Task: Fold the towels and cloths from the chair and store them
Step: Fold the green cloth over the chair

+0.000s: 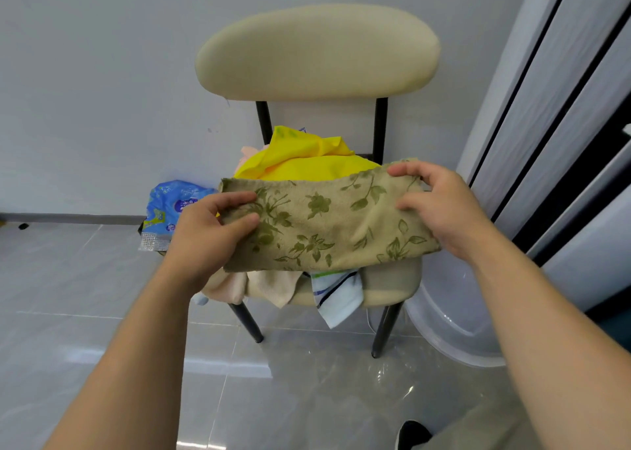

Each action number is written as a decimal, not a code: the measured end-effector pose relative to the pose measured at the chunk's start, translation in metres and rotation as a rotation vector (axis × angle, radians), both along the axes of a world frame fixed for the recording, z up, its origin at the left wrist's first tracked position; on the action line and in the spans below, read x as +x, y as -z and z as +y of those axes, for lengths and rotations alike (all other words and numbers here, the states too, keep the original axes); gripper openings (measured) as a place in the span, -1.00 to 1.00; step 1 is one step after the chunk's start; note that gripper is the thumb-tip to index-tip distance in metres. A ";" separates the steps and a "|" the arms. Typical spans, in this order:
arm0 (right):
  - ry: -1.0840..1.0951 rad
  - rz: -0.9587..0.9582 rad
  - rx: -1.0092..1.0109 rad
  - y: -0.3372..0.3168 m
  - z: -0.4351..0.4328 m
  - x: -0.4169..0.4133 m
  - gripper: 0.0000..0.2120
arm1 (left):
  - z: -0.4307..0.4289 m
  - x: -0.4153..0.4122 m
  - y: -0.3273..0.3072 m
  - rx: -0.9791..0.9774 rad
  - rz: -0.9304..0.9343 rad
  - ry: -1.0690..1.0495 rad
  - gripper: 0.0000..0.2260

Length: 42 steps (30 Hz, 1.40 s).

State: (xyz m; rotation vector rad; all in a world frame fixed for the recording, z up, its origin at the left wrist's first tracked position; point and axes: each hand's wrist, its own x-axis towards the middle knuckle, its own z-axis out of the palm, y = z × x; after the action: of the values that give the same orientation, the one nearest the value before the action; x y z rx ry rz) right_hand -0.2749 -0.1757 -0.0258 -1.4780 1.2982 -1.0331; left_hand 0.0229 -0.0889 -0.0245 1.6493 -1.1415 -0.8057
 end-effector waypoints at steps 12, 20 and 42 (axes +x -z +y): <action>0.091 -0.062 -0.110 -0.011 0.006 0.001 -0.62 | 0.015 0.015 -0.020 0.012 0.150 0.162 -0.47; -0.011 0.044 -0.037 -0.022 0.021 -0.007 -0.73 | 0.033 0.026 -0.037 0.163 0.358 0.165 -0.45; -0.284 -0.007 0.065 -0.026 0.054 0.009 -0.55 | 0.067 0.026 -0.036 0.338 0.234 0.193 -0.41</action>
State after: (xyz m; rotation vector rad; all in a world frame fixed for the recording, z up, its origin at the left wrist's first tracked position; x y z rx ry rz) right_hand -0.2661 -0.1215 -0.0001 -1.5547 1.0685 -0.8021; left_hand 0.0487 -0.0221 0.0120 1.6747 -1.0489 -1.3392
